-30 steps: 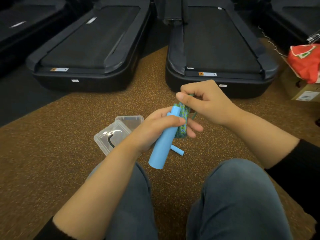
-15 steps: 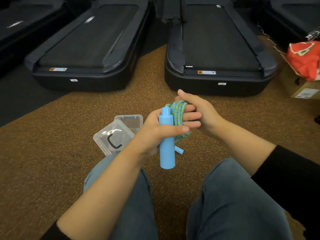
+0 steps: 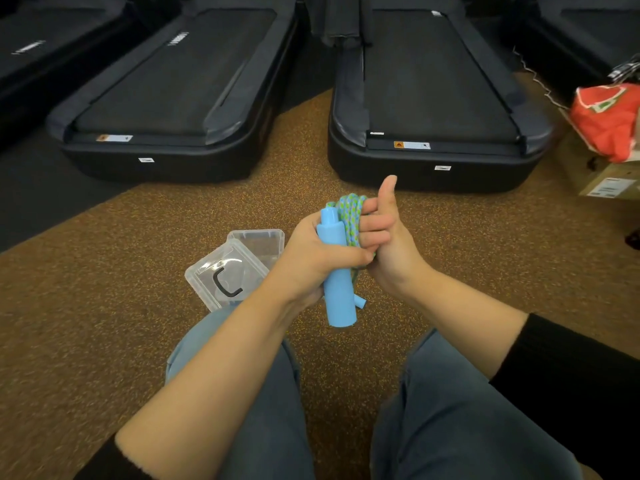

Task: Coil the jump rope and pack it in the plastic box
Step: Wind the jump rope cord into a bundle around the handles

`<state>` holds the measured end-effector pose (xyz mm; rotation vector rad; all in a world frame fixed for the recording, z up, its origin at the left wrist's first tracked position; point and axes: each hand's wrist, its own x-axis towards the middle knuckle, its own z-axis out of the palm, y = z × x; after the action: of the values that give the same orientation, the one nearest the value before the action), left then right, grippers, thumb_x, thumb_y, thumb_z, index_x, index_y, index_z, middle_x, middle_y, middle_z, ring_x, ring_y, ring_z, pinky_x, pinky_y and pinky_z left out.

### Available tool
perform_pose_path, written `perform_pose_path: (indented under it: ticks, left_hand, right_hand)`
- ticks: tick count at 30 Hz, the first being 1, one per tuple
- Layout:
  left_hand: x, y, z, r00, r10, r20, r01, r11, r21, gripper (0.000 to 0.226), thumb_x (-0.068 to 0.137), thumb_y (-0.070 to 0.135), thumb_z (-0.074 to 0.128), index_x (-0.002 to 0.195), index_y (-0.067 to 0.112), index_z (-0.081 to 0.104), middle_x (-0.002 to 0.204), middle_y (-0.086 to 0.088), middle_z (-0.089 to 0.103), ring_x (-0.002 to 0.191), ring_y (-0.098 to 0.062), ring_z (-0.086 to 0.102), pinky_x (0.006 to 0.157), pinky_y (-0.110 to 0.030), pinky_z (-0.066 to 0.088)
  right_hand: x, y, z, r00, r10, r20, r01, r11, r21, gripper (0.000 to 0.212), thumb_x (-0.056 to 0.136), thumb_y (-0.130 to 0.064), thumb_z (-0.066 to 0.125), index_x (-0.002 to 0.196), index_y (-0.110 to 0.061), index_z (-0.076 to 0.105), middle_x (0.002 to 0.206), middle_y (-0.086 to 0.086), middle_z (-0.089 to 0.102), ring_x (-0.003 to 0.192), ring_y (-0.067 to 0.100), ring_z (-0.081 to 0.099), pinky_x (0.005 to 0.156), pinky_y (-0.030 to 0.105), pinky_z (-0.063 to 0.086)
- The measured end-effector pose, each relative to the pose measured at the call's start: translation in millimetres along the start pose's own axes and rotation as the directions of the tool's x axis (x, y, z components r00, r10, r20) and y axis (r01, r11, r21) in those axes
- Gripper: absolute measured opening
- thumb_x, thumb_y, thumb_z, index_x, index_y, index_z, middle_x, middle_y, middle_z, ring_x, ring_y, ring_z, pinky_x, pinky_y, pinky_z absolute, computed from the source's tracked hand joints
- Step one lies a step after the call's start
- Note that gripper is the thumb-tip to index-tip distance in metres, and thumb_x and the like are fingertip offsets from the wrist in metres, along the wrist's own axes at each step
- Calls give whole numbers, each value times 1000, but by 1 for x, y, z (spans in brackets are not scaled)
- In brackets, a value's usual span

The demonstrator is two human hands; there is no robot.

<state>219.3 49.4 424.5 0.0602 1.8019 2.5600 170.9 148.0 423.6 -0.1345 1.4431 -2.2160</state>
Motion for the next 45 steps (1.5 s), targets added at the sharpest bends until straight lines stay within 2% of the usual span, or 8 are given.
perform_pose_path:
  ticks: [8,14,19,22,29,35,40,45]
  left_hand:
    - [3,-1,-2,999,14,-29,-15,999,-45,44,56,-17,56,94,5,61,73,0,72,63,-6,66,62,-19,54]
    - [3,0,-3,998,12,54,-2,985,-171,49,67,-15,52,109,8,61,103,-1,73,87,-9,68,75,-19,54]
    - [3,1,-3,998,-38,57,55,947,-317,21,85,4,51,95,5,70,99,-13,73,87,-19,72,74,-24,58]
    - [5,-1,-4,996,-67,55,81,938,-338,21,88,9,50,99,1,65,98,-14,73,88,-21,72,75,-26,58]
    - [5,-7,-1,992,-45,114,67,979,-195,38,77,9,66,114,4,58,105,-4,73,89,-10,70,76,-19,54]
    - [10,-8,3,992,-96,79,112,968,-223,32,89,16,53,115,-1,56,106,-6,72,78,-6,68,73,-19,54]
    - [13,-4,-1,990,-109,86,130,944,-303,45,88,20,46,122,-9,48,112,-14,69,93,-16,70,77,-22,55]
    - [17,-3,-6,991,-76,114,109,943,-316,38,90,23,49,116,-5,53,115,-14,68,104,-22,67,91,-28,52]
  right_hand:
    - [5,9,3,995,-78,-62,68,987,-145,71,88,-67,17,43,-29,57,42,-16,47,49,-1,46,53,20,37]
    - [7,14,2,984,-140,-113,120,978,-171,46,95,-54,30,76,-24,59,75,-3,56,84,16,51,83,37,43]
    - [3,20,-2,989,-124,-78,103,967,-232,31,99,-30,38,76,-23,58,66,-7,58,69,9,57,64,25,45]
    - [1,24,-8,985,-165,-55,143,949,-280,34,100,-21,38,74,-25,58,57,-16,64,61,-5,60,58,19,47]
    - [1,32,-12,991,-109,-76,94,980,-177,18,88,-24,42,82,-21,59,59,-11,65,58,4,61,46,17,43]
    - [-3,33,-10,984,38,-173,-50,997,-61,34,95,-17,31,67,-21,49,40,-13,45,36,3,38,38,16,24]
    - [-5,37,-10,991,51,-121,-53,999,-7,37,99,-28,29,69,-21,48,45,-6,33,34,5,25,41,20,10]
    - [-10,48,-13,990,139,-35,-137,990,38,36,99,-27,26,66,-20,36,44,-9,20,31,2,15,35,14,13]
